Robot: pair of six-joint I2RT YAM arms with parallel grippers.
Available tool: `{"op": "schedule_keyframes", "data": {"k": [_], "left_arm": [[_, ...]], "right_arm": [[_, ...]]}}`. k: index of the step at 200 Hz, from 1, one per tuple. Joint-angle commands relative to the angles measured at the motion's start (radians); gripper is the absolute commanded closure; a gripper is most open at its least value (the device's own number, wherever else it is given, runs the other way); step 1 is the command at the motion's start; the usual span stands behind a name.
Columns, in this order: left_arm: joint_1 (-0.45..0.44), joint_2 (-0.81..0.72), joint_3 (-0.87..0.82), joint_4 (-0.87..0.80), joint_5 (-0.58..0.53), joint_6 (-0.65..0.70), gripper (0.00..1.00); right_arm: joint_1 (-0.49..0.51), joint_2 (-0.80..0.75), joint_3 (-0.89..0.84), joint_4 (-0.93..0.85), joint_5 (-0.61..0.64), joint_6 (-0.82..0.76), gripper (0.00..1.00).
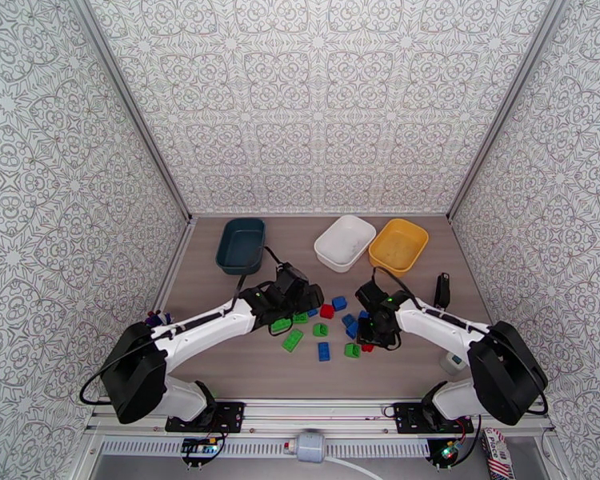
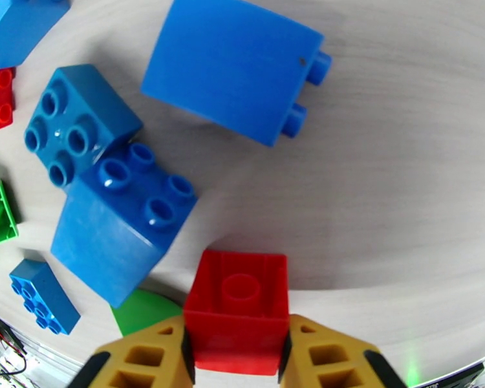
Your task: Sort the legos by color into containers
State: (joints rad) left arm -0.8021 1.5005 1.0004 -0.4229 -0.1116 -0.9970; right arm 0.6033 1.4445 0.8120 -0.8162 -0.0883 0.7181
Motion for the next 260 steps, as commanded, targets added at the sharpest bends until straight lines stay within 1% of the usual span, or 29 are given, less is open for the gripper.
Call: {"op": "schedule_keyframes", "data": {"k": [1,43,65,90,119,125,127,132,166,188,228,247,260], "left_arm": [[0.002,0.047,0.072,0.019,0.060,0.065,0.01],[0.004,0.104,0.184,0.012,0.114,0.142,0.01],[0.020,0.136,0.249,0.017,0.161,0.179,0.01],[0.057,0.176,0.312,0.043,0.239,0.202,0.01],[0.105,0.234,0.398,0.075,0.344,0.215,0.01],[0.114,0.254,0.423,0.075,0.354,0.219,0.01],[0.116,0.260,0.432,0.074,0.379,0.220,0.01],[0.121,0.278,0.456,0.072,0.402,0.225,0.01],[0.134,0.427,0.656,-0.003,0.496,0.262,0.01],[0.128,0.511,0.774,-0.056,0.516,0.281,0.01],[0.113,0.634,0.963,-0.174,0.528,0.312,0.01],[0.115,0.642,0.988,-0.208,0.508,0.325,0.01],[0.124,0.632,0.982,-0.226,0.490,0.329,0.01]], "right_arm": [[0.004,-0.044,0.030,-0.043,0.044,-0.003,0.77],[-0.039,-0.080,0.100,-0.101,0.060,-0.030,0.81],[-0.092,-0.076,0.159,-0.119,0.041,-0.053,0.82],[-0.163,-0.049,0.238,-0.125,0.006,-0.081,0.82],[-0.278,0.015,0.348,-0.119,-0.046,-0.104,0.83],[-0.315,0.034,0.379,-0.113,-0.066,-0.105,0.84],[-0.320,0.036,0.384,-0.113,-0.068,-0.105,0.84],[-0.345,0.050,0.404,-0.106,-0.086,-0.105,0.84],[-0.508,0.155,0.542,-0.042,-0.202,-0.059,0.86],[-0.583,0.245,0.648,-0.025,-0.231,-0.027,0.86],[-0.645,0.403,0.822,-0.038,-0.226,0.011,0.86],[-0.661,0.465,0.888,-0.057,-0.218,0.019,0.85],[-0.666,0.500,0.927,-0.074,-0.211,0.017,0.79]]}}
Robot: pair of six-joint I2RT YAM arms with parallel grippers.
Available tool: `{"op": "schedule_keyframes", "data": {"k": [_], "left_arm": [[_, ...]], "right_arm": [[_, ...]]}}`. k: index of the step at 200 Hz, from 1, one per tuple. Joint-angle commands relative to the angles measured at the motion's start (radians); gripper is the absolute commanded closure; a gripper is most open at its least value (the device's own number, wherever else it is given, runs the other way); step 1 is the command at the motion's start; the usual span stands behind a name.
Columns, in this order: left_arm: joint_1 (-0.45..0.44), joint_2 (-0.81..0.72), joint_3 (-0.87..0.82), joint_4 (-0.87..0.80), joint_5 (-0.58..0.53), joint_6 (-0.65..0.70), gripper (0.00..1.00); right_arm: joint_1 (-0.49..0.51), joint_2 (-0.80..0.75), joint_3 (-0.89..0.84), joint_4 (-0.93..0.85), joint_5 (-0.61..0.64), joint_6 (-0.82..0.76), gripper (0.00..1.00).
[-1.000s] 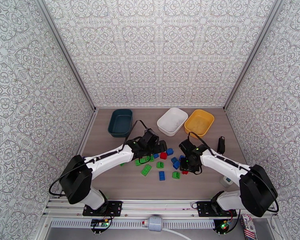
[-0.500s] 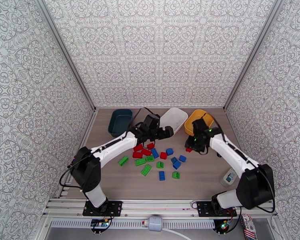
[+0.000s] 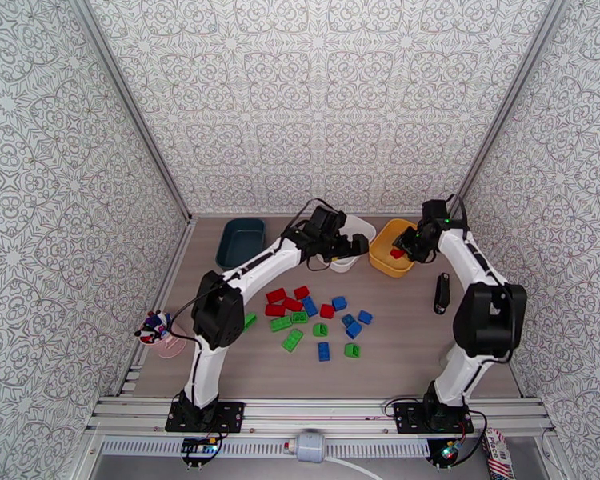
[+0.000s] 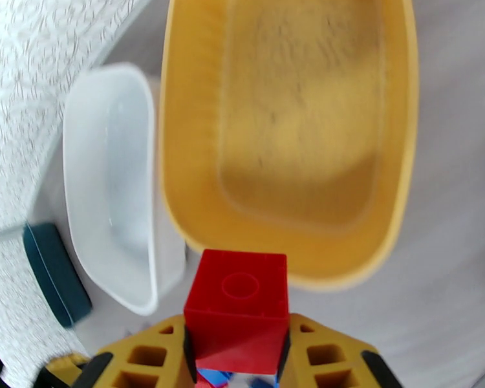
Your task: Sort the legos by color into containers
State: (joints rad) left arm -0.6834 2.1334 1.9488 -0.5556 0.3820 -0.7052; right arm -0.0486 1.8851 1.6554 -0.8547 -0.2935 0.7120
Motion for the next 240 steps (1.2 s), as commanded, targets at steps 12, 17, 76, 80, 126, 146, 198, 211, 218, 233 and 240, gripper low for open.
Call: {"op": "schedule_keyframes", "data": {"k": [12,17,76,80,126,146,198,211,218,233,240], "left_arm": [[0.017,-0.018,0.021,-0.110,-0.025,0.042,0.01],[0.021,-0.027,0.011,-0.117,-0.036,0.045,0.01],[0.085,-0.189,-0.181,-0.182,-0.220,0.041,0.01],[0.088,-0.201,-0.197,-0.183,-0.227,0.038,0.01],[0.102,-0.308,-0.359,-0.201,-0.294,0.025,0.02],[0.105,-0.353,-0.431,-0.204,-0.326,0.002,0.02],[0.143,-0.508,-0.658,-0.166,-0.394,-0.127,0.03],[0.146,-0.546,-0.707,-0.162,-0.410,-0.153,0.03],[0.145,-0.566,-0.731,-0.160,-0.418,-0.167,0.02],[0.143,-0.607,-0.784,-0.156,-0.432,-0.195,0.03],[0.142,-0.629,-0.809,-0.154,-0.437,-0.210,0.02]], "right_arm": [[-0.017,0.085,0.110,-0.048,-0.001,0.014,0.71],[-0.016,0.092,0.120,-0.055,-0.001,0.011,0.67],[-0.013,0.060,0.120,-0.079,0.005,-0.042,0.40],[-0.013,0.053,0.118,-0.079,0.006,-0.046,0.40],[0.055,-0.067,0.021,-0.101,0.039,-0.106,0.41],[0.134,-0.120,-0.038,-0.114,0.060,-0.125,0.42],[0.451,-0.173,-0.192,-0.100,0.107,-0.106,0.41],[0.527,-0.164,-0.221,-0.084,0.101,-0.091,0.41],[0.561,-0.159,-0.231,-0.079,0.102,-0.083,0.41],[0.629,-0.139,-0.246,-0.072,0.111,-0.071,0.40],[0.653,-0.125,-0.248,-0.072,0.115,-0.066,0.40]]}}
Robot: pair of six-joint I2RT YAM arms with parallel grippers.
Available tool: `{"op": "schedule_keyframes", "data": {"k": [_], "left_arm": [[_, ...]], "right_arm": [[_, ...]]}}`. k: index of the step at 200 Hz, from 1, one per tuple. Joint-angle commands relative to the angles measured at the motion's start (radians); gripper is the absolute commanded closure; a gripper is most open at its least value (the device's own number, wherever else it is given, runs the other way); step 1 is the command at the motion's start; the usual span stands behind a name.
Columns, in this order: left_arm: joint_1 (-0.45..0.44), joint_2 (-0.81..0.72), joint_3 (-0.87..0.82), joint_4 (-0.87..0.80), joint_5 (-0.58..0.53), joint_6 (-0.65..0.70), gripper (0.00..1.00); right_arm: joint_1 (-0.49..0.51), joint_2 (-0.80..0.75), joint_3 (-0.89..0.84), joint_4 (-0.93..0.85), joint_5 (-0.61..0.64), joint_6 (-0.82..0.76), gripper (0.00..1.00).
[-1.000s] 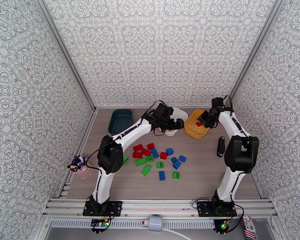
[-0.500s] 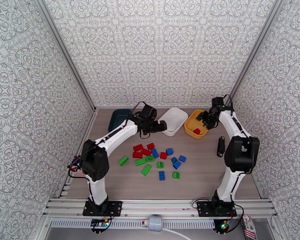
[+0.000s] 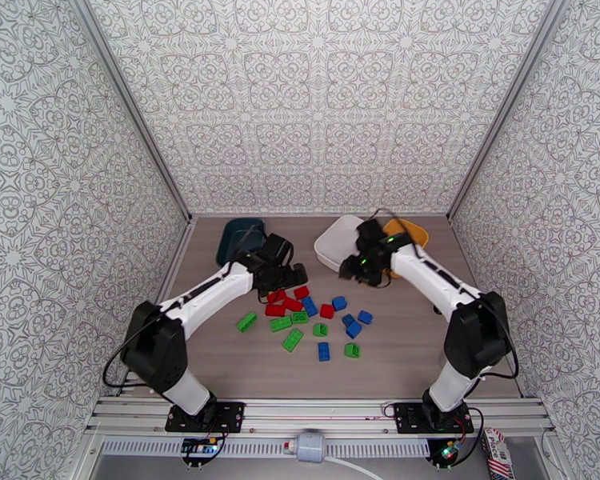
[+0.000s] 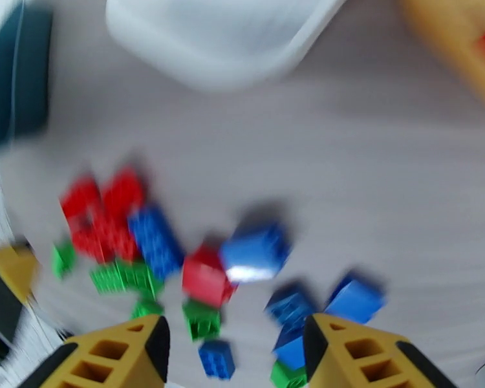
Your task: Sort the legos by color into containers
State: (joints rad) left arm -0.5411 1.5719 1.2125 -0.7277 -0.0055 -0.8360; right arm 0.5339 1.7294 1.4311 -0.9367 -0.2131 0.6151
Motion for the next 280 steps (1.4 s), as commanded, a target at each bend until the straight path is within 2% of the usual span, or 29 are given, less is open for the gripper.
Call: {"op": "schedule_keyframes", "data": {"k": [1,28,85,192,280], "left_arm": [[0.000,-0.070,-0.077,0.018,-0.051,-0.082,0.02],[-0.017,-0.144,-0.166,0.023,-0.074,-0.137,0.02],[-0.053,-0.240,-0.267,0.028,-0.112,-0.204,0.02],[-0.056,-0.192,-0.231,0.031,-0.111,-0.201,0.03],[-0.056,-0.185,-0.228,0.028,-0.110,-0.201,0.02]], "right_arm": [[0.070,0.031,-0.024,0.010,0.035,0.030,0.40],[0.132,0.080,-0.030,0.022,0.044,0.054,0.39],[0.169,0.163,-0.031,0.041,0.034,0.096,0.36],[0.170,0.263,0.009,0.031,0.050,0.086,0.33],[0.170,0.337,0.091,0.003,0.074,0.069,0.43]]}}
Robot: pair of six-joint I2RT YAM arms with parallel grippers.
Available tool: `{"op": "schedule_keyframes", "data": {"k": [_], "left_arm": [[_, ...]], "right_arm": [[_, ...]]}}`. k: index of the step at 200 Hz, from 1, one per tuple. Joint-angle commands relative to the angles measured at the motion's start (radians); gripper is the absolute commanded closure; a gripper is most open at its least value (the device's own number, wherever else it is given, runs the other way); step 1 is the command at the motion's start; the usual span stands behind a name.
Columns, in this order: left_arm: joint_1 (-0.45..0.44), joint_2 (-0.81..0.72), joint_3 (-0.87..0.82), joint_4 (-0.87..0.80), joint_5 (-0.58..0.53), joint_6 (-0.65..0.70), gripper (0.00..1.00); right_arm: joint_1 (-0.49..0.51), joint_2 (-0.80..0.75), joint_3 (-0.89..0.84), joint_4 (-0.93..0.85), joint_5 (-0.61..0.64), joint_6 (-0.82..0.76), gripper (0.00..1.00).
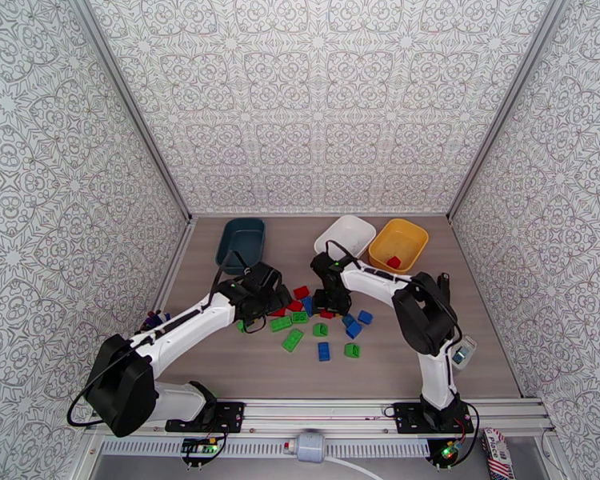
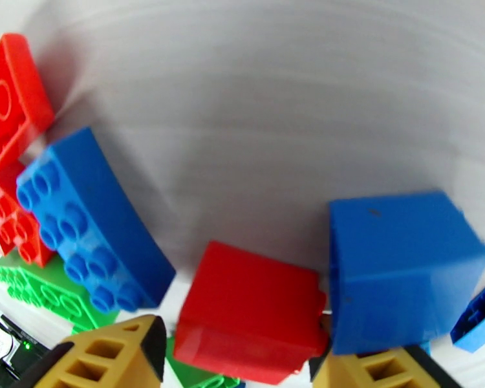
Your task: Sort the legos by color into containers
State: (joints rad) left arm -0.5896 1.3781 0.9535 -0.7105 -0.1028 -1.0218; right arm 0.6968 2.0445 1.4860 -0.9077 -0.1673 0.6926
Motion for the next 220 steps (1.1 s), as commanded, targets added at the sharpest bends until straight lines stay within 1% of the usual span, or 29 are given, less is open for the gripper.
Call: {"op": "schedule_keyframes", "data": {"k": [1,55,87,113,142,176,193,220], "left_arm": [[-0.007,0.009,0.031,0.011,-0.012,-0.015,0.03],[-0.005,0.029,0.046,0.036,0.010,0.012,0.01],[-0.007,0.055,0.088,0.095,0.057,0.070,0.01],[-0.013,0.097,0.142,0.152,0.110,0.118,0.01],[-0.027,0.178,0.239,0.221,0.197,0.170,0.01],[-0.073,0.335,0.431,0.236,0.298,0.237,0.01],[-0.109,0.432,0.557,0.198,0.344,0.280,0.01],[-0.166,0.586,0.768,0.087,0.345,0.339,0.01]], "right_arm": [[0.007,0.022,0.037,-0.026,0.028,-0.008,0.43],[0.006,-0.018,0.053,-0.047,0.061,-0.014,0.64],[-0.011,-0.097,0.036,-0.063,0.075,-0.021,0.68],[-0.064,-0.191,0.011,-0.064,0.066,-0.024,0.69],[-0.168,-0.280,0.000,-0.083,0.060,-0.040,0.69],[-0.359,-0.332,-0.014,-0.094,0.031,-0.069,0.69],[-0.454,-0.333,0.005,-0.096,0.020,-0.083,0.69],[-0.599,-0.285,0.066,-0.091,0.000,-0.080,0.69]]}}
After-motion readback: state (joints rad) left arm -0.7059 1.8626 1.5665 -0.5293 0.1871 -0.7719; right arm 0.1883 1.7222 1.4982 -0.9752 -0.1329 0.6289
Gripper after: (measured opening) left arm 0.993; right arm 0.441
